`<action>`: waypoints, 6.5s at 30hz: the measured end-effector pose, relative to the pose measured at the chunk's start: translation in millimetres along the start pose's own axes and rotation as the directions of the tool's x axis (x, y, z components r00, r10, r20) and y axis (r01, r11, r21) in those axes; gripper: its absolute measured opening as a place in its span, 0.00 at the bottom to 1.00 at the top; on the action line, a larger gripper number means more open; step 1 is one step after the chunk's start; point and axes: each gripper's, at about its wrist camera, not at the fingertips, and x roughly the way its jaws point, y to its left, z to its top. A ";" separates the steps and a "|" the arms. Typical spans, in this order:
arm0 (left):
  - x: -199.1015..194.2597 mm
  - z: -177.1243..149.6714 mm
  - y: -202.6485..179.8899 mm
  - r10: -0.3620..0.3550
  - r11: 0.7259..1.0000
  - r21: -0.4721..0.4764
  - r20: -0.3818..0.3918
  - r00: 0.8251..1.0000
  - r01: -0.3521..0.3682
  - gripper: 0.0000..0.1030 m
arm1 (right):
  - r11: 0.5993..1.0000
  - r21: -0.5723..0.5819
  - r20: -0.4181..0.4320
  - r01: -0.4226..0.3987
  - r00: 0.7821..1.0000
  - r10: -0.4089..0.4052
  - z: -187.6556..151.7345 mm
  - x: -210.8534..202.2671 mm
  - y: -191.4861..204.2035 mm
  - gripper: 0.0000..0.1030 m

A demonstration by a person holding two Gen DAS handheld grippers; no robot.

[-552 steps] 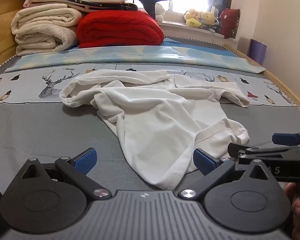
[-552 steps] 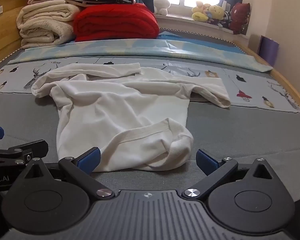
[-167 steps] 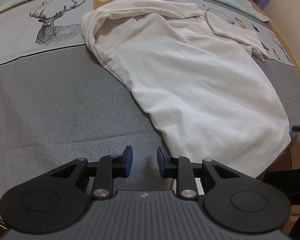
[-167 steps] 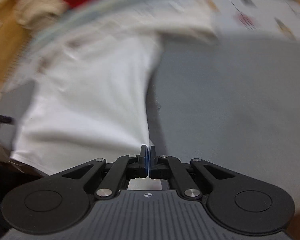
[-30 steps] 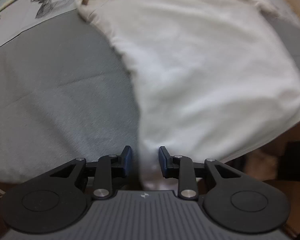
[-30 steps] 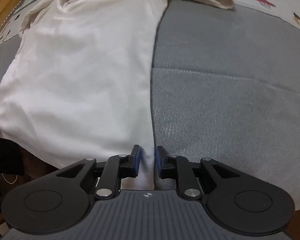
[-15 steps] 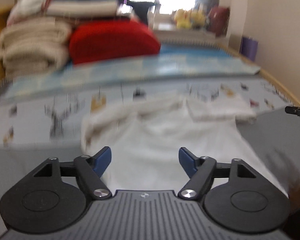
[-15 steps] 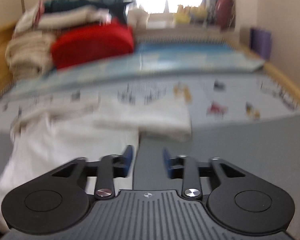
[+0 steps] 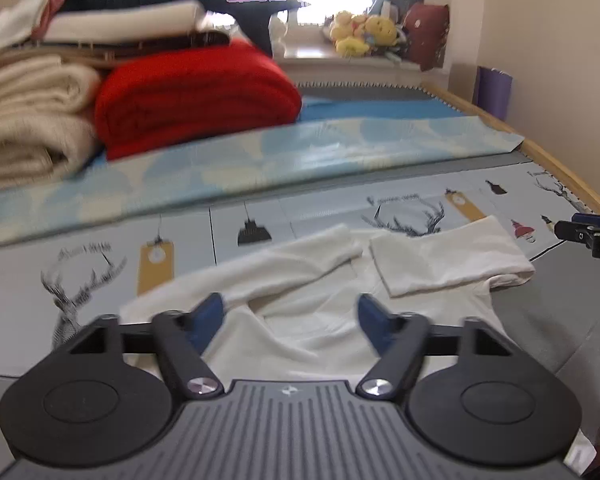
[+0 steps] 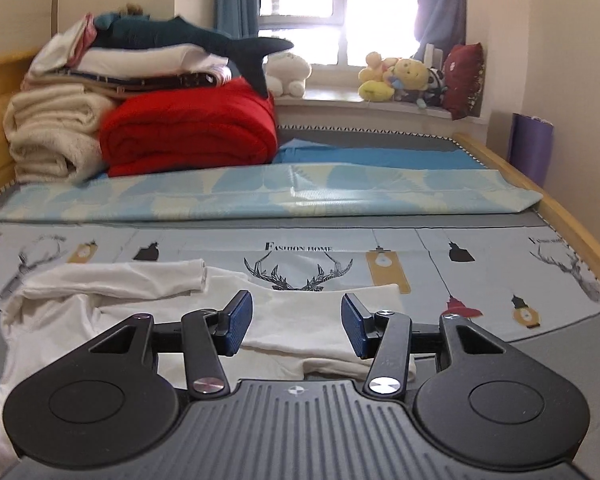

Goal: Fold small clothes

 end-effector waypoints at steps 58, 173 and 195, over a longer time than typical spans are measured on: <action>100.5 21.0 38.1 0.073 0.985 -0.129 -0.265 0.961 -0.110 0.31 | 0.328 0.782 -0.353 0.529 0.811 -0.467 -152.1 76.1 -355.0 0.15; 129.4 15.6 180.9 -0.063 0.946 -0.323 -0.168 0.984 0.006 0.32 | 0.961 0.201 -0.291 -0.192 0.925 0.246 20.2 251.0 30.9 0.43; 221.7 0.7 163.0 0.132 0.991 0.030 -0.364 0.922 -0.130 0.01 | 0.925 -0.178 -0.334 -0.335 0.905 0.263 -5.9 276.9 68.8 0.26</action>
